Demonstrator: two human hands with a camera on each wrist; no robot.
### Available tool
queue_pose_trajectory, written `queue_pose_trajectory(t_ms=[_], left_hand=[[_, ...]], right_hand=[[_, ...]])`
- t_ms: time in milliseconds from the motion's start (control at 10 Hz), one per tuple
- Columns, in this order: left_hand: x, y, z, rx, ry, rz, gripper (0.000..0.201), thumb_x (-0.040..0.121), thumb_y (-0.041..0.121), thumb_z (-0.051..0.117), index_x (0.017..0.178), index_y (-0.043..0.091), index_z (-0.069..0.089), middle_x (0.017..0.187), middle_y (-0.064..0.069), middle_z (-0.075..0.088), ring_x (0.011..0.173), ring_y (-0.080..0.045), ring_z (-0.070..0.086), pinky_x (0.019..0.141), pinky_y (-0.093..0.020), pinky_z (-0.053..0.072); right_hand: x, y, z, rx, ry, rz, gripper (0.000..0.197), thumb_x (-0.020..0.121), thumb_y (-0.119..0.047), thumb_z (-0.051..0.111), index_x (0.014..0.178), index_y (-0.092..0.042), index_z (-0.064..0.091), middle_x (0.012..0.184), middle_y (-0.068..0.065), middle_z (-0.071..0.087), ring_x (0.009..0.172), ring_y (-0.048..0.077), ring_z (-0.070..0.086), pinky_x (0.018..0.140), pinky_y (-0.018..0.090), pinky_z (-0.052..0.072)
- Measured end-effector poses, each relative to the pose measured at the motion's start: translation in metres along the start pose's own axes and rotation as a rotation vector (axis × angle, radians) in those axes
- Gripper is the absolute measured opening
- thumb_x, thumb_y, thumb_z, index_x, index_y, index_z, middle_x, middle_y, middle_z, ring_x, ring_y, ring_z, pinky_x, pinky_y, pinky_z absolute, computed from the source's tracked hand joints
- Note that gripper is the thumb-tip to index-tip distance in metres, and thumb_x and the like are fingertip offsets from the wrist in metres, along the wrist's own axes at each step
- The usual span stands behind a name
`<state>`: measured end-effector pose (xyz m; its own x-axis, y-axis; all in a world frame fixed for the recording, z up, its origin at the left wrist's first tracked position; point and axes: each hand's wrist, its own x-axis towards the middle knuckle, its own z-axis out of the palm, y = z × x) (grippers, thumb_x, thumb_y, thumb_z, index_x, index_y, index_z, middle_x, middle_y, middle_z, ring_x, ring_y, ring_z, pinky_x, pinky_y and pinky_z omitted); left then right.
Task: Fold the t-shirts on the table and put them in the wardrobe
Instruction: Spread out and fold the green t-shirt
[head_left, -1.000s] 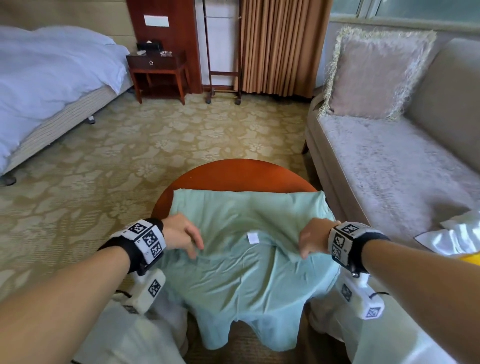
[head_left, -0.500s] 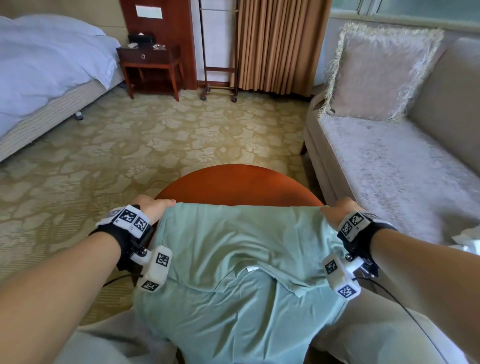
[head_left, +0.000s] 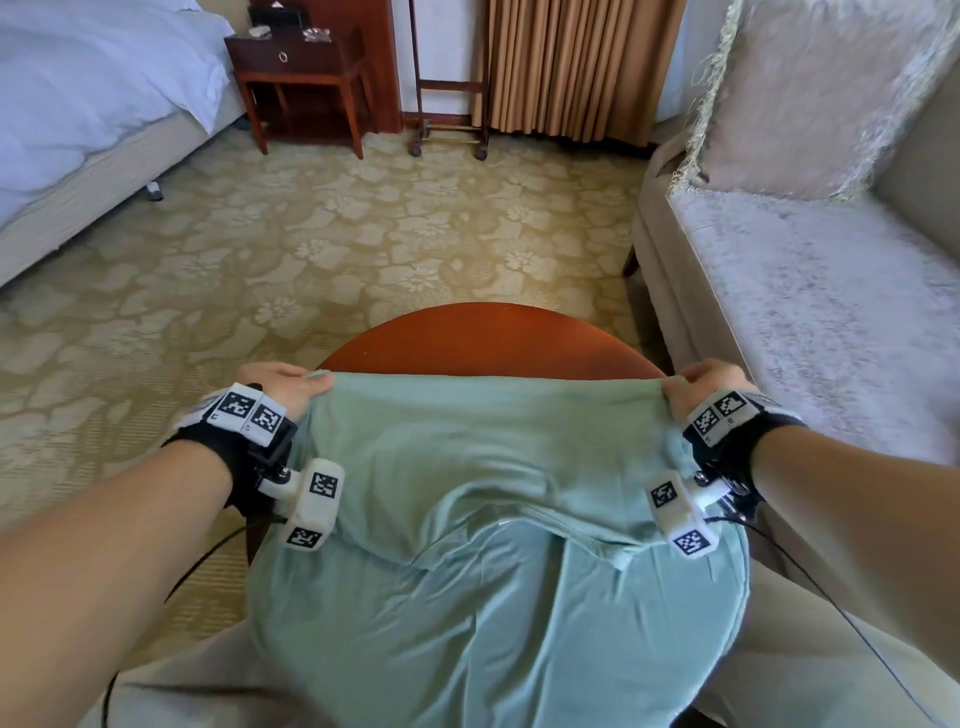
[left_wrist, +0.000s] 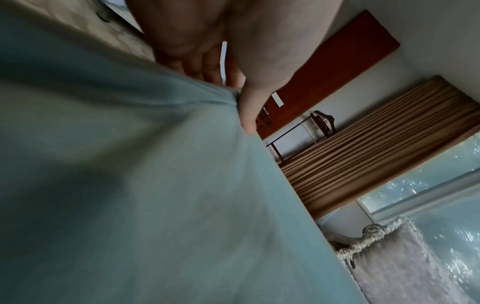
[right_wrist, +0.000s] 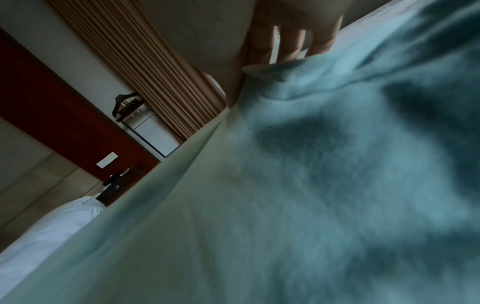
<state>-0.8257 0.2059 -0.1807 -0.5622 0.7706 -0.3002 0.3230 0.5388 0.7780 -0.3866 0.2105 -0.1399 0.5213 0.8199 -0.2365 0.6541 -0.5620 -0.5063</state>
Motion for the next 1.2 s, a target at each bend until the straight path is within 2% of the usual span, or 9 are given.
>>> queue_pose_trajectory(t_ms=[100, 200, 400, 700, 800, 900, 1000, 1100, 1200], left_hand=[[-0.024, 0.010, 0.003, 0.068, 0.032, 0.027, 0.055, 0.068, 0.045, 0.086, 0.109, 0.015, 0.067, 0.114, -0.005, 0.064, 0.105, -0.030, 0.062, 0.092, -0.036, 0.048], [-0.054, 0.022, 0.006, 0.182, 0.070, 0.157, 0.066, 0.056, 0.049, 0.089, 0.110, 0.023, 0.062, 0.124, -0.005, 0.057, 0.114, -0.029, 0.056, 0.099, -0.042, 0.047], [-0.123, 0.025, 0.021, 0.418, -0.258, 0.344, 0.029, 0.068, 0.035, 0.087, 0.082, 0.024, 0.064, 0.101, 0.000, 0.067, 0.093, -0.017, 0.062, 0.088, -0.034, 0.051], [-0.161, -0.015, 0.017, 0.778, -0.352, 0.457, 0.075, 0.080, 0.057, 0.069, 0.140, 0.017, 0.045, 0.150, -0.002, 0.032, 0.138, -0.022, 0.034, 0.113, -0.040, 0.033], [-0.167, -0.024, 0.000, 0.546, -0.100, 0.405, 0.071, 0.082, 0.051, 0.071, 0.138, 0.016, 0.046, 0.149, -0.003, 0.032, 0.138, -0.024, 0.034, 0.114, -0.039, 0.031], [-0.160, -0.040, -0.015, 0.228, 0.086, 0.107, 0.085, 0.073, 0.047, 0.079, 0.140, 0.012, 0.041, 0.147, -0.012, 0.033, 0.134, -0.034, 0.037, 0.109, -0.045, 0.035], [-0.157, -0.056, -0.020, -0.157, -0.013, -0.212, 0.119, 0.056, 0.056, 0.085, 0.150, 0.006, 0.031, 0.151, -0.018, 0.037, 0.132, -0.040, 0.042, 0.110, -0.049, 0.036], [-0.183, -0.068, -0.015, -0.371, -0.078, -0.222, 0.050, 0.099, 0.017, 0.053, 0.139, -0.011, 0.041, 0.146, -0.026, 0.040, 0.133, -0.037, 0.041, 0.103, -0.032, 0.033], [-0.196, -0.083, -0.012, -0.472, -0.087, -0.198, 0.055, 0.094, 0.026, 0.059, 0.137, -0.007, 0.047, 0.145, -0.021, 0.044, 0.132, -0.033, 0.043, 0.103, -0.030, 0.032]], right_hand=[[-0.015, -0.013, 0.007, -0.140, 0.017, 0.029, 0.055, 0.079, -0.034, 0.062, 0.128, -0.015, 0.048, 0.125, 0.013, 0.050, 0.114, 0.033, 0.048, 0.094, 0.041, 0.043], [-0.039, -0.018, 0.011, -0.291, 0.093, -0.118, 0.073, 0.072, -0.046, 0.071, 0.131, -0.017, 0.039, 0.131, 0.010, 0.037, 0.124, 0.030, 0.034, 0.103, 0.047, 0.034], [-0.092, -0.014, 0.021, -0.339, -0.316, -0.380, 0.030, 0.071, -0.043, 0.081, 0.070, -0.019, 0.062, 0.078, 0.000, 0.064, 0.073, 0.018, 0.060, 0.060, 0.024, 0.047], [-0.137, 0.023, 0.026, -0.562, -0.371, -0.465, 0.027, 0.074, -0.033, 0.078, 0.099, -0.023, 0.074, 0.104, -0.003, 0.070, 0.098, 0.019, 0.065, 0.088, 0.027, 0.053], [-0.137, 0.033, 0.008, -0.471, -0.229, -0.337, 0.030, 0.077, -0.028, 0.069, 0.104, -0.014, 0.066, 0.112, 0.007, 0.066, 0.097, 0.025, 0.062, 0.083, 0.030, 0.053], [-0.136, 0.056, -0.005, -0.219, 0.021, 0.029, 0.053, 0.081, -0.031, 0.057, 0.127, -0.010, 0.044, 0.132, 0.016, 0.044, 0.120, 0.034, 0.044, 0.100, 0.042, 0.038], [-0.130, 0.085, -0.007, 0.045, -0.095, 0.225, 0.061, 0.088, -0.028, 0.057, 0.140, -0.004, 0.036, 0.140, 0.018, 0.041, 0.128, 0.034, 0.041, 0.098, 0.037, 0.040], [-0.139, 0.100, -0.008, 0.012, -0.424, 0.075, 0.046, 0.095, -0.008, 0.049, 0.138, 0.007, 0.041, 0.108, 0.013, 0.057, 0.090, 0.023, 0.055, 0.058, 0.016, 0.039], [-0.153, 0.110, 0.002, -0.209, -0.570, -0.041, 0.043, 0.092, -0.005, 0.053, 0.132, 0.010, 0.048, 0.121, 0.021, 0.057, 0.096, 0.026, 0.052, 0.064, 0.016, 0.042]])
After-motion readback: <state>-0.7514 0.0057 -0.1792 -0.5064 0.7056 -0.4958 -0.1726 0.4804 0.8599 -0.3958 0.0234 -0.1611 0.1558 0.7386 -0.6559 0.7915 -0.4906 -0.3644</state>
